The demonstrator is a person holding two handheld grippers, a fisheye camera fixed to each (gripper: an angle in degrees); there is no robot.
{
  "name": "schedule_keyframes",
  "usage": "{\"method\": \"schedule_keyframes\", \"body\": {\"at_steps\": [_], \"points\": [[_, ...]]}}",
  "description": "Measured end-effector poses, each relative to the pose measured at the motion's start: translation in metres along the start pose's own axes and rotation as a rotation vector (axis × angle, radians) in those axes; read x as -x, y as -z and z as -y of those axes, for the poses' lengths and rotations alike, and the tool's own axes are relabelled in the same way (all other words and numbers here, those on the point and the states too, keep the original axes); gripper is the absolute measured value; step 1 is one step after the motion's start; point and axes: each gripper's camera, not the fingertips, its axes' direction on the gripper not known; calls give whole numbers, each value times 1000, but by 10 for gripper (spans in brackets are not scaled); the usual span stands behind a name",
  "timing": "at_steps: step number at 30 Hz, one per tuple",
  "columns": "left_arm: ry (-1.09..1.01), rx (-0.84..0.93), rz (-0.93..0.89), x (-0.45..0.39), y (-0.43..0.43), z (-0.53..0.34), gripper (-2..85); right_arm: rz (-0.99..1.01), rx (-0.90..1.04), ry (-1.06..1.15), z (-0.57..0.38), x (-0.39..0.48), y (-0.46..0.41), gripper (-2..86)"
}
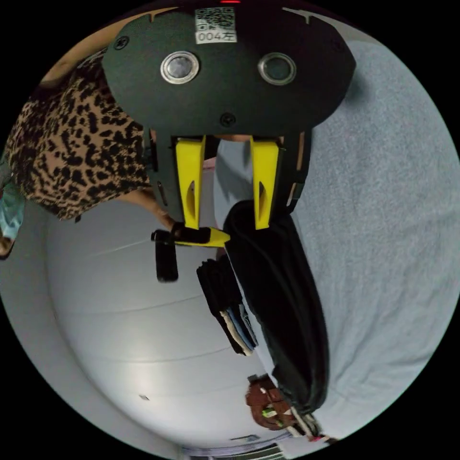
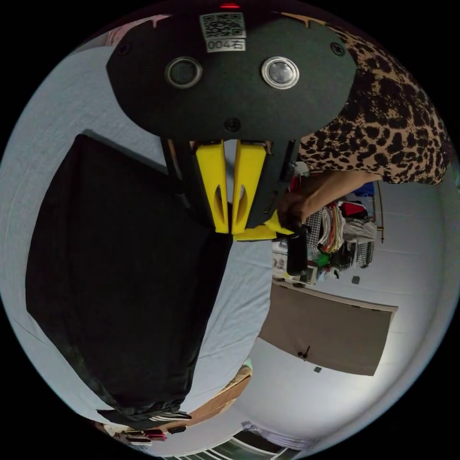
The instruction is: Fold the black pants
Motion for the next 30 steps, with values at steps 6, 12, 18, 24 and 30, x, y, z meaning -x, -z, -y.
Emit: {"method": "schedule_keyframes", "body": {"at_steps": [6, 12, 18, 24, 30], "points": [[239, -38, -1, 20, 19, 31, 97, -28, -24, 43, -7, 15, 17, -3], [273, 77, 87, 9, 17, 62, 86, -76, -26, 89, -9, 37, 28, -3], [241, 193, 194, -8, 16, 91, 70, -130, -22, 142, -11, 62, 34, -3], [241, 223, 168, -1, 10, 102, 52, -160, 0, 163, -10, 76, 34, 2], [240, 173, 137, 12, 20, 96, 23, -183, -82, 126, -37, 55, 97, 51]]}}
